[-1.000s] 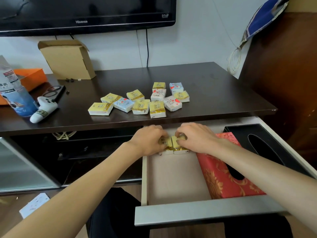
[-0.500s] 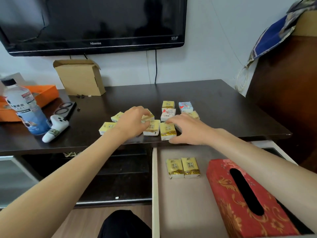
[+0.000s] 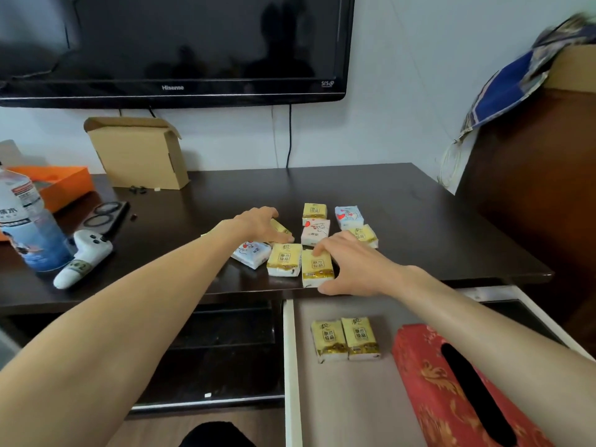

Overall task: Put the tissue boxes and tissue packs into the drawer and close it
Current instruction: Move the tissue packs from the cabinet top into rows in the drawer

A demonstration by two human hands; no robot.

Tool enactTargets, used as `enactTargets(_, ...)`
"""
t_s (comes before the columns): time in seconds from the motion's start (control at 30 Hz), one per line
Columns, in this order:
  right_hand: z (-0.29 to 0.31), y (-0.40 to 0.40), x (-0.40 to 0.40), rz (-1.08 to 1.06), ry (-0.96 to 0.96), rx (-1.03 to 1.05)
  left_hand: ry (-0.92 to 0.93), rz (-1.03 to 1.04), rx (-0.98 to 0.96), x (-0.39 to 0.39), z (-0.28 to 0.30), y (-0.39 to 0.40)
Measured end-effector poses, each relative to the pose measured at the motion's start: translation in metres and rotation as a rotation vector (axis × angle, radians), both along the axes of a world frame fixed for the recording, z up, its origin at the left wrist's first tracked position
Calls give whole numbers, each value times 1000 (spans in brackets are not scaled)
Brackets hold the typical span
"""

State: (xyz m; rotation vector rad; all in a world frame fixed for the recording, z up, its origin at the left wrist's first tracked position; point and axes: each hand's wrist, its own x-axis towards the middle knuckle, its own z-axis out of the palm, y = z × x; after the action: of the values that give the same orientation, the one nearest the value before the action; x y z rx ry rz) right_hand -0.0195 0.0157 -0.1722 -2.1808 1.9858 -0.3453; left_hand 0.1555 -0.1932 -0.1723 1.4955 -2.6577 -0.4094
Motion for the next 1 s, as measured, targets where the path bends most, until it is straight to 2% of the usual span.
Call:
enactTargets(0.07,-1,1,0,9,2,-36,-17,-12,-14,0,-1,-3)
enactTargets(0.17,0,6,-4,35,-26,-132,4,-20,-137,1,1,-1)
enactTargets(0.3,4,28,-14,54,-90,-203,110,-33,-249,3,23,21)
enactTargets(0.43,4,65,-27,20,-116,-147,237,-157,-262,11,49,85)
enactTargets(0.53,-6,97,-37,6,-102,-61,265,-277,-261,21,39,153)
enactTargets(0.73,-35,135,-44,30,53,127,102,-480,-57,26,-28,255)
enactTargets(0.87,-44,139,-37,76,123,153,-102,-492,-147,16,-64,274)
enactTargets(1.0,-50,141,-25,123,236,136,-153,-494,-178,7,-79,276)
